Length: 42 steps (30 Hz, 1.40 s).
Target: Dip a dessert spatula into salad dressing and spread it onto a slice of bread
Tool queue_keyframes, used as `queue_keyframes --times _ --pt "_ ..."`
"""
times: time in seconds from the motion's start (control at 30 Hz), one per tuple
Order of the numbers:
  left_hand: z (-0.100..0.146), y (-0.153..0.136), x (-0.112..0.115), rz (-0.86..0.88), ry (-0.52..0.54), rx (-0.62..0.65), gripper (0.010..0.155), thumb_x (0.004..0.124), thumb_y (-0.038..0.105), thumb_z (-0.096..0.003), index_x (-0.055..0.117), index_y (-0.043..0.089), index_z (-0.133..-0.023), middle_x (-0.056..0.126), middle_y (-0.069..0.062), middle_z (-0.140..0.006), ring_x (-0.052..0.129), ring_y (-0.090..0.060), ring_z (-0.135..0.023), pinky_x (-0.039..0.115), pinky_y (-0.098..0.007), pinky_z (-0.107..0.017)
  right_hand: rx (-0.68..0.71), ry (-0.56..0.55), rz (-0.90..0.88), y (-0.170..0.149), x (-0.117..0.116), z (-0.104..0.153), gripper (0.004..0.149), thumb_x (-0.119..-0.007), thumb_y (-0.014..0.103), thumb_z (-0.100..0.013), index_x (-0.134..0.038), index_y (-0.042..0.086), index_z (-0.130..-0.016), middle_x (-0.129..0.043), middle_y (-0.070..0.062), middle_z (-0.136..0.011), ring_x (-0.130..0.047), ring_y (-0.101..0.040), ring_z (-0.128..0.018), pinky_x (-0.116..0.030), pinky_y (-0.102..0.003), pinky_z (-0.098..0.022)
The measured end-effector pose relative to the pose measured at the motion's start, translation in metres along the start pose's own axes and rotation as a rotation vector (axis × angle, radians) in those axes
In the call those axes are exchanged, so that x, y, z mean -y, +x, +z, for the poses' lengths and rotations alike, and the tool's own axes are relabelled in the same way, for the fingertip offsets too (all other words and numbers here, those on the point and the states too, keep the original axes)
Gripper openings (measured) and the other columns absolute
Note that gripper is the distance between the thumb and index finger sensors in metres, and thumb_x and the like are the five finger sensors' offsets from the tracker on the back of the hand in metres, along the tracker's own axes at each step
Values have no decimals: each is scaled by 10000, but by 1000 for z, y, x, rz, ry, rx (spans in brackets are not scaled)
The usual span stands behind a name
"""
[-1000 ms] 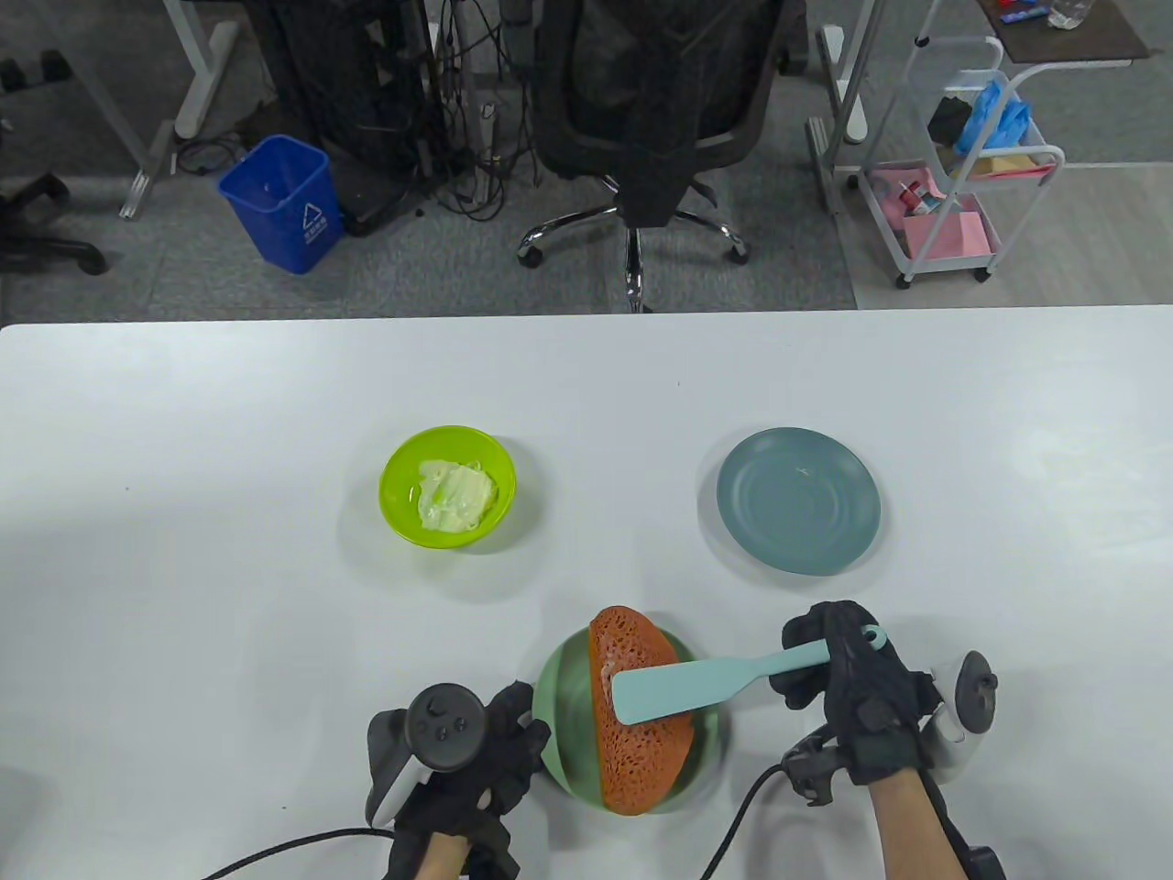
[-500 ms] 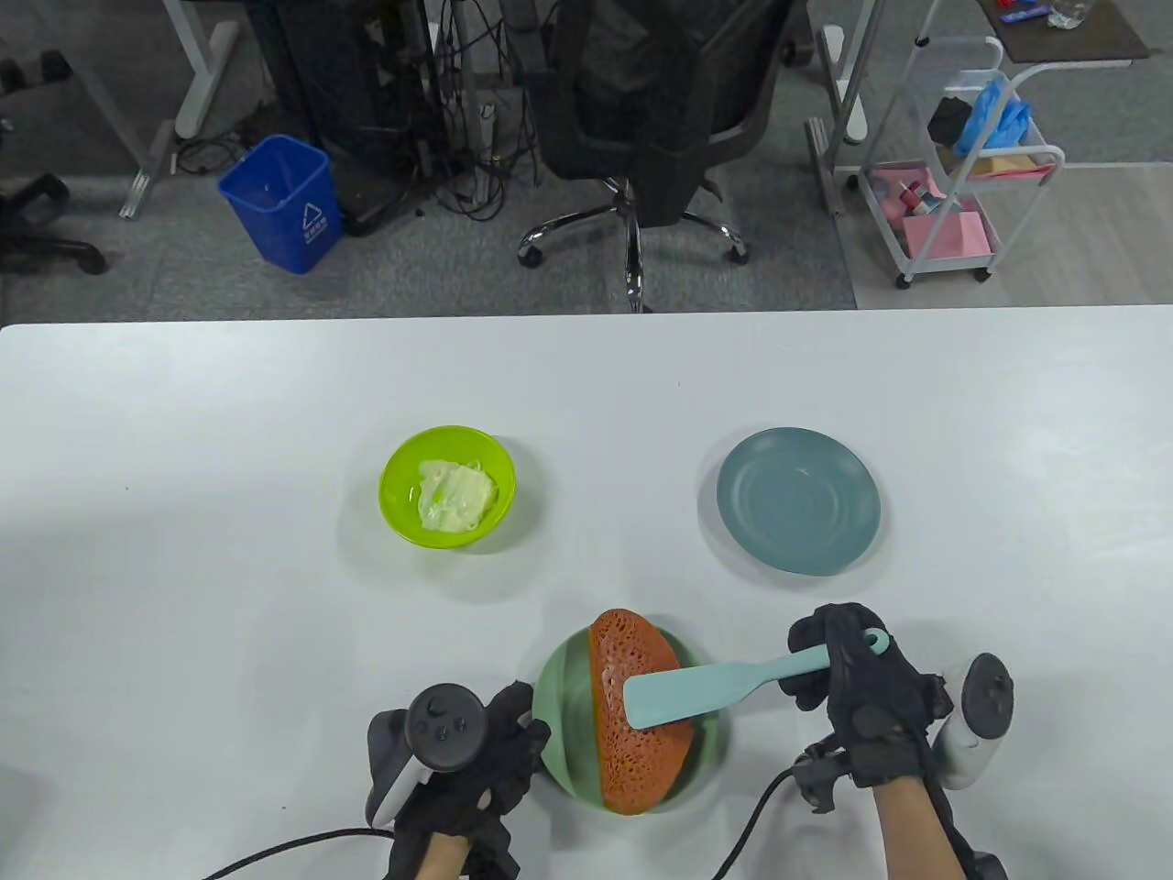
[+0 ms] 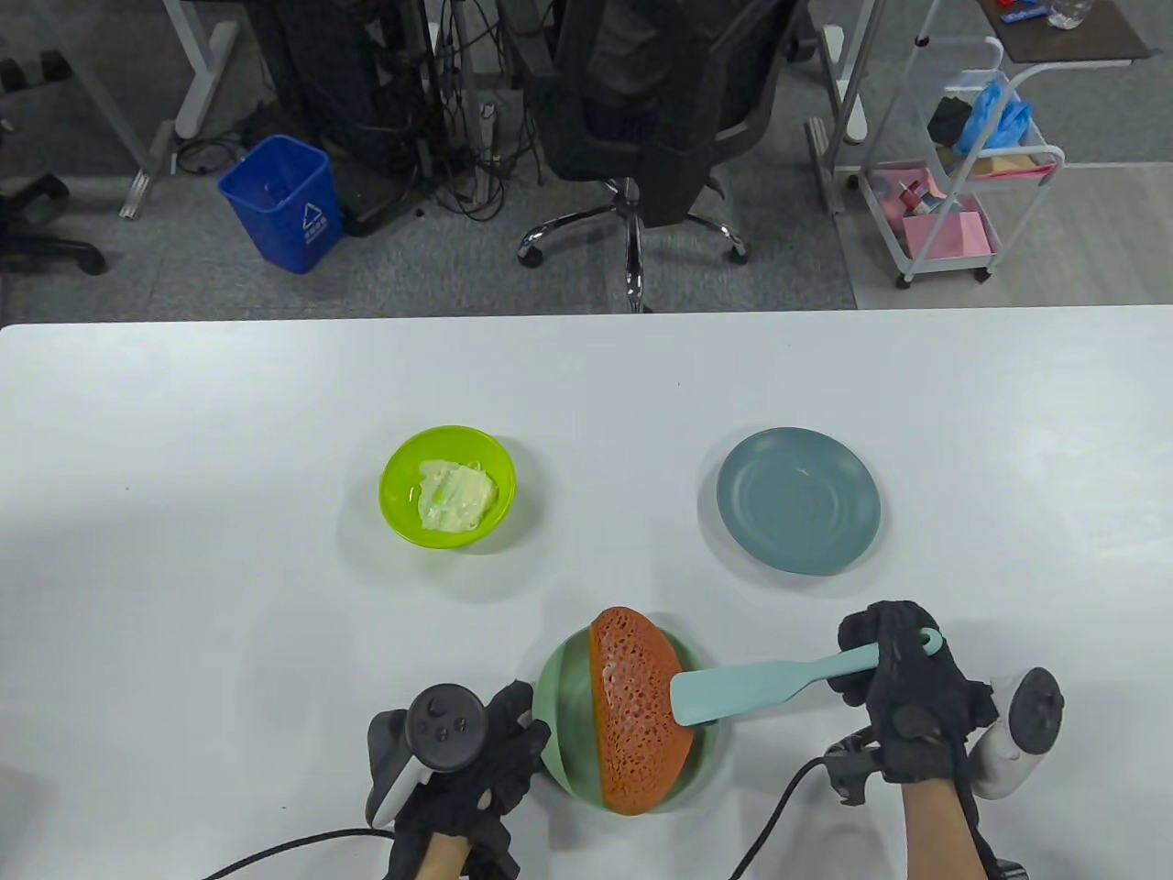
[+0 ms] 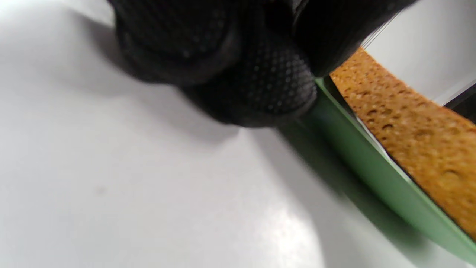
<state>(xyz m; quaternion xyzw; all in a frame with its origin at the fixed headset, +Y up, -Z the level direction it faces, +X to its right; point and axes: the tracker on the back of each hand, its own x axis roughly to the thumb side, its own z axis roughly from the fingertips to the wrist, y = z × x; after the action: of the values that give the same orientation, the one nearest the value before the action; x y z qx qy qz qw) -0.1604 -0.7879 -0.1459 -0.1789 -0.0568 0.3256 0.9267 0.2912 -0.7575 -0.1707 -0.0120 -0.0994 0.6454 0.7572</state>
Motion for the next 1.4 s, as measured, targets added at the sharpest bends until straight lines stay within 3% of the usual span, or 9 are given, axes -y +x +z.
queue_keyframes --times 0.5,0.7,0.83,0.97,1.4 --pt "0 0 0 -3 0 2 580 785 414 -623 682 67 -1078 1004 52 -640 1088 -78 -350 955 -262 -276 5 -59 -65 -2 0 2 367 -678 459 -626 -752 134 -779 -834 -168 -692 -959 -417 -276 -825 -385 -155" --pt "0 0 0 -3 0 2 580 784 413 -624 681 68 -1078 1004 52 -641 1087 -77 -350 955 -263 -276 30 32 -85 -2 -22 6 389 -703 475 -623 -752 127 -788 -833 -185 -701 -988 -411 -296 -863 -376 -167" --pt "0 0 0 -3 -1 2 574 784 414 -624 687 73 -1076 1004 52 -640 1087 -77 -350 954 -264 -276 71 1 -61 0 -40 13 398 -719 485 -609 -768 125 -770 -846 -189 -684 -997 -409 -277 -870 -374 -149" --pt "0 0 0 -2 -1 0 575 784 416 -623 685 77 -1077 1004 55 -641 1087 -76 -351 954 -262 -277 59 55 -27 -1 -55 18 391 -715 471 -609 -769 119 -769 -849 -194 -681 -1005 -409 -277 -881 -373 -146" --pt "0 0 0 -1 -1 -1 583 784 416 -624 680 69 -1080 1004 55 -642 1087 -75 -352 954 -262 -278 150 67 166 16 -70 27 372 -705 424 -604 -777 91 -754 -838 -211 -683 -983 -434 -292 -841 -415 -161"
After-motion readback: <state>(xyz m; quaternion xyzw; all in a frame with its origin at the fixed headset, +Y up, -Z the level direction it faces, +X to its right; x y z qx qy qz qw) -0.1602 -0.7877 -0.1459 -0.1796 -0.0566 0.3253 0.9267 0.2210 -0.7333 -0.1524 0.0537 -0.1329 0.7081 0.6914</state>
